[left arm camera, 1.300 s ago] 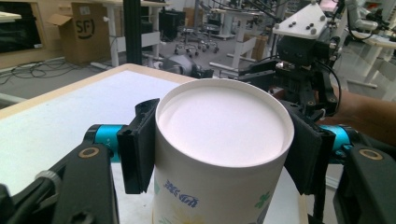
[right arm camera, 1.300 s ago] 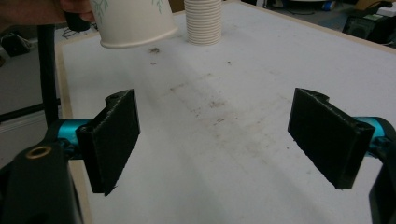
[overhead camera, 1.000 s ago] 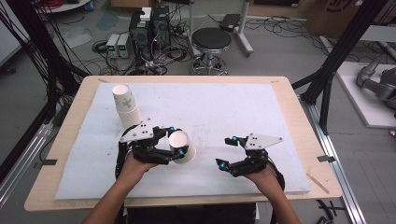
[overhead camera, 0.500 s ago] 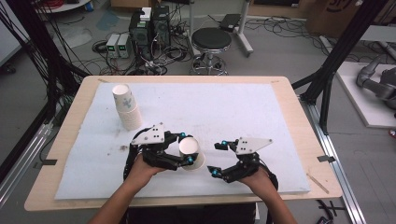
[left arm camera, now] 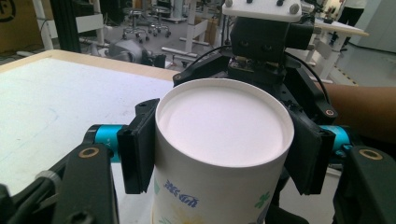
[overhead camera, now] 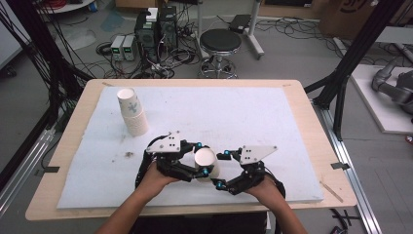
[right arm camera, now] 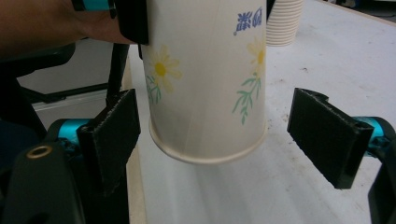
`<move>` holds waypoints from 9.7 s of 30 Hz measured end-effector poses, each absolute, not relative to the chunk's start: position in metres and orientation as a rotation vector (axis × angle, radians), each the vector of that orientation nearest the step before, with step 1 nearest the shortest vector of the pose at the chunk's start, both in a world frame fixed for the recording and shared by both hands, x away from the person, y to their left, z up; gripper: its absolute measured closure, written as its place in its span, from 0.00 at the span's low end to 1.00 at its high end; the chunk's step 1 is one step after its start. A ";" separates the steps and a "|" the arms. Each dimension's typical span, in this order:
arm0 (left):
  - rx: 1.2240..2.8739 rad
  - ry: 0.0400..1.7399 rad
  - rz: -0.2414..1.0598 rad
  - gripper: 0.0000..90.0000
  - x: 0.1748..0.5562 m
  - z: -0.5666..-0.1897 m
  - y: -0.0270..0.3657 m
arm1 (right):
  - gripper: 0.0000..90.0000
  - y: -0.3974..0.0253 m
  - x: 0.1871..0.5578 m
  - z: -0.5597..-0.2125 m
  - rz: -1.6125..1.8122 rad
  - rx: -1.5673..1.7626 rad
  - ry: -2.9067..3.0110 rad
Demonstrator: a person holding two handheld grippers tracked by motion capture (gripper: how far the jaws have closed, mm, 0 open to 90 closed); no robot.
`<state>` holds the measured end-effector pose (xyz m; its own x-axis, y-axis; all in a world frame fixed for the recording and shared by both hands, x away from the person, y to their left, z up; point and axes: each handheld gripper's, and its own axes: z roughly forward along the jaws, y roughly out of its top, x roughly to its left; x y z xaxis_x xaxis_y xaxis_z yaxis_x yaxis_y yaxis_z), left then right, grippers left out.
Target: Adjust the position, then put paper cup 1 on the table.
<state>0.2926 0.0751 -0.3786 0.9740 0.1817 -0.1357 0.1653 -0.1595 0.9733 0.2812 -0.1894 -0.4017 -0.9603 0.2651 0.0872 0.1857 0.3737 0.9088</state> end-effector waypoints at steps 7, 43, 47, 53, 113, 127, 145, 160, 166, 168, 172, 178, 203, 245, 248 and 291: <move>1.739 0.246 -0.005 0.39 0.292 -0.380 0.070 | 0.21 -0.183 0.282 -0.402 1.677 0.394 2.566; 2.043 0.191 0.005 0.15 0.301 -0.360 0.073 | 0.39 -0.169 0.299 -0.375 1.190 0.159 2.812; 2.060 0.183 0.002 0.17 0.302 -0.359 0.073 | 0.39 -0.163 0.301 -0.372 1.104 0.122 2.858; 2.094 0.176 -0.021 0.19 0.303 -0.361 0.070 | 0.39 -0.156 0.301 -0.368 1.001 0.085 2.896; 1.668 0.204 0.002 0.41 0.293 -0.391 0.113 | 0.21 -0.214 0.282 -0.395 1.733 0.393 2.453; 1.646 0.132 -0.016 0.41 0.288 -0.387 0.108 | 0.22 -0.206 0.282 -0.400 1.833 0.329 2.465; 1.595 0.133 -0.054 0.41 0.289 -0.391 0.104 | 0.35 -0.210 0.285 -0.398 1.998 0.300 2.432; 1.733 0.255 0.012 0.16 0.289 -0.386 0.109 | 0.37 -0.218 0.289 -0.387 1.845 0.365 2.510; 1.844 0.258 0.055 0.16 0.291 -0.381 0.109 | 0.36 -0.213 0.296 -0.380 1.664 0.364 2.608; 1.884 0.250 0.067 0.16 0.291 -0.380 0.108 | 0.36 -0.210 0.299 -0.377 1.597 0.350 2.643; 1.956 0.230 0.083 0.16 0.293 -0.378 0.105 | 0.36 -0.201 0.302 -0.369 1.450 0.296 2.719; 2.006 0.230 0.087 0.16 0.296 -0.375 0.101 | 0.36 -0.191 0.306 -0.359 1.301 0.241 2.787; 2.169 0.190 0.080 0.19 0.300 -0.381 0.080 | 0.36 -0.144 0.311 -0.330 0.837 0.017 2.918; 2.080 0.286 0.036 0.36 0.302 -0.404 0.093 | 0.22 -0.162 0.317 -0.326 1.277 0.267 2.781; 2.050 0.306 0.050 0.36 0.302 -0.408 0.100 | 0.22 -0.173 0.317 -0.326 1.373 0.330 2.730; 1.650 0.581 0.435 0.35 0.303 -0.411 0.172 | 0.22 -0.307 0.300 -0.403 1.346 0.921 2.186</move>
<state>0.3032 0.1722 -0.4112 0.8004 0.5980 -0.0422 0.1283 -0.1022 0.9865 0.3000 -0.3067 -0.4030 -0.6968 0.7172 -0.0030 0.3200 0.3147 0.8936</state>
